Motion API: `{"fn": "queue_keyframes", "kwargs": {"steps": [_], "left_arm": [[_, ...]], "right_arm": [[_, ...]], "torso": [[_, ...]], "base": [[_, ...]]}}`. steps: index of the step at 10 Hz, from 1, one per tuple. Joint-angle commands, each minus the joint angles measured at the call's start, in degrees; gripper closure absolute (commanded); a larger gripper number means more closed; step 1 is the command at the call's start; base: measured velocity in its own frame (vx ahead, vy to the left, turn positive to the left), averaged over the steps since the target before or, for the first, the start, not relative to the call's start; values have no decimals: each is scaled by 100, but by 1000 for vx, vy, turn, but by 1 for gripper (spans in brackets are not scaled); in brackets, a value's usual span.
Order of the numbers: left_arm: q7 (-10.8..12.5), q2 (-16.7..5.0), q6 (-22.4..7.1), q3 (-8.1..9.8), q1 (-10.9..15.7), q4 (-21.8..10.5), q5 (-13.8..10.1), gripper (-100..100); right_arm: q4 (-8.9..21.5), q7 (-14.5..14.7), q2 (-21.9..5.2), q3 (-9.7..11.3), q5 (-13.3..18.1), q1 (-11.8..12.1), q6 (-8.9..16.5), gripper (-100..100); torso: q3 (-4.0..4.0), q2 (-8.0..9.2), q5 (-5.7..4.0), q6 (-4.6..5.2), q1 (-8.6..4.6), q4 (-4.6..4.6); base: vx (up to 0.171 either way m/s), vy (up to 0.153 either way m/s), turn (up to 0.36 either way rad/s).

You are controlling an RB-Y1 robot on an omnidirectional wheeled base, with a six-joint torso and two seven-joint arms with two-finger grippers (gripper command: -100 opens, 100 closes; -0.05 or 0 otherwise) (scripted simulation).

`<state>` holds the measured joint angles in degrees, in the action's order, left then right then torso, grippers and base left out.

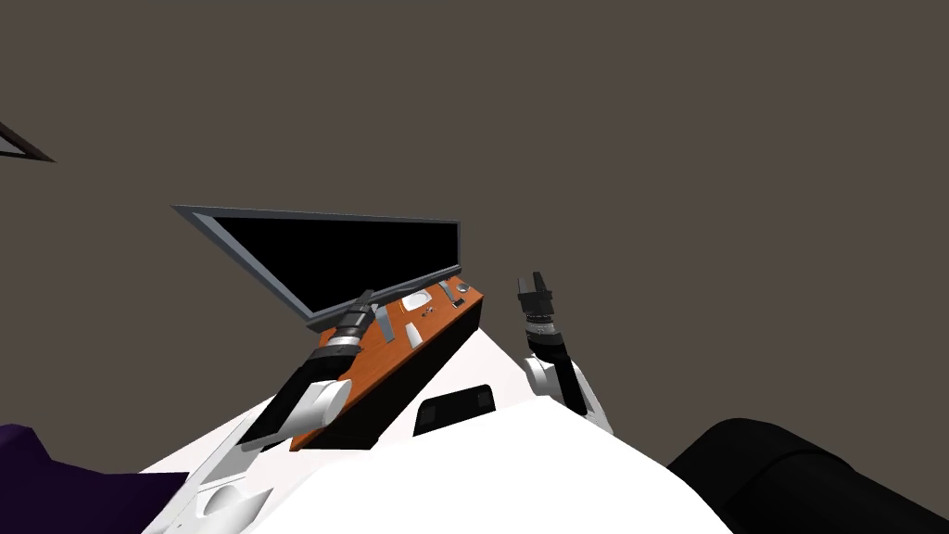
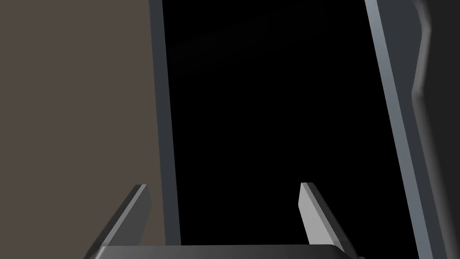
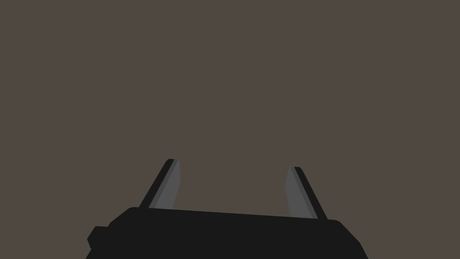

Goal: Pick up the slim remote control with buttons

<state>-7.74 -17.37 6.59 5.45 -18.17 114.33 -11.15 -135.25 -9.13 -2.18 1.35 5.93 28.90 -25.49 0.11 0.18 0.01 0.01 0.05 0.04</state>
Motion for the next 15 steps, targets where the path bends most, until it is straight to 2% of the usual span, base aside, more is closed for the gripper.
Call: {"fn": "queue_keyframes", "kwargs": {"steps": [1, 2, 3, 4, 5, 6, 7, 8, 9, 10, 11, 12, 13, 14, 15], "left_arm": [[-71, -70, -136, 23, 68, -188, -71, -100], [-214, -175, -371, 49, 212, -391, -196, -100], [-214, -175, -371, 49, 212, -473, -196, -100], [-361, -277, -615, 75, 359, -688, -323, -100], [-361, -277, -615, 75, 359, -768, -323, -100], [-514, -377, -840, 102, 508, -969, -450, -100], [-514, -377, -864, 102, 508, -1072, -450, -100], [-669, -475, -1051, 128, 657, -1308, -576, -100], [-669, -475, -1119, 128, 657, -1384, -576, -100], [-828, -570, -1299, 154, 807, -1638, -701, -100], [-828, -570, -1379, 154, 807, -1704, -701, -100], [-989, -662, -1579, 179, 956, -1886, -824, -100], [-989, -662, -1641, 179, 956, -1997, -824, -100], [-1152, -750, -1888, 203, 1104, -2194, -943, -100], [-1152, -750, -1906, 203, 1104, -2368, -943, -100]], "right_arm": [[0, 0, 0, 0, 0, 0, 0, 0], [0, 0, 0, 0, 0, 1, 0, 0], [0, 0, 0, 0, 0, 0, 0, 0], [0, 0, 0, 0, 0, 1, 0, 0], [0, 0, 0, 0, 0, 0, 0, 0], [0, 0, 0, 0, 0, 1, 0, 0], [0, 0, 0, 0, 0, 0, 0, 0], [0, 0, 0, 0, 0, 1, 0, 0], [0, 0, 0, 0, 0, 0, 0, 0], [0, 0, 0, 0, 0, 1, 0, 0], [0, 0, 0, 0, 0, 0, 0, 0], [0, 0, 0, -1, 0, 1, 0, 0], [0, 0, 0, 0, 0, 0, 0, 0], [0, 0, 0, -1, 0, 1, 0, 0], [0, 0, 0, 0, 0, 1, 0, 0]], "torso": [[0, 0, 0, 0, 0, 0], [-1, -3, 0, -3, 1, 0], [-1, -2, 0, -1, 2, 0], [-3, -5, 1, -3, 3, -1], [-2, -4, 1, -2, 4, -1], [-3, -6, 1, -3, 2, -1], [-3, -5, 1, 0, 3, -1], [-4, -7, 1, -4, 4, -1], [-4, -8, 1, -1, 5, -1], [-4, -8, 1, -4, 5, -2], [-4, -7, 1, -2, 5, -1], [-5, -9, 1, -3, 5, -1], [-5, -10, 1, 0, 4, -2], [-7, -13, 1, -4, 6, -2], [-8, -15, 1, -1, 7, -3]], "base": [[-45, 7, -49], [-47, 10, -98], [-38, 12, -58], [-44, 11, -98], [-38, 9, -70], [-42, 11, -157], [-35, 14, -70], [-37, 12, -108], [-33, 14, -78], [-37, 14, -140], [-31, 15, -80], [-31, 17, -174], [-22, 18, -86], [-18, 18, -164], [-14, 20, -82]]}}
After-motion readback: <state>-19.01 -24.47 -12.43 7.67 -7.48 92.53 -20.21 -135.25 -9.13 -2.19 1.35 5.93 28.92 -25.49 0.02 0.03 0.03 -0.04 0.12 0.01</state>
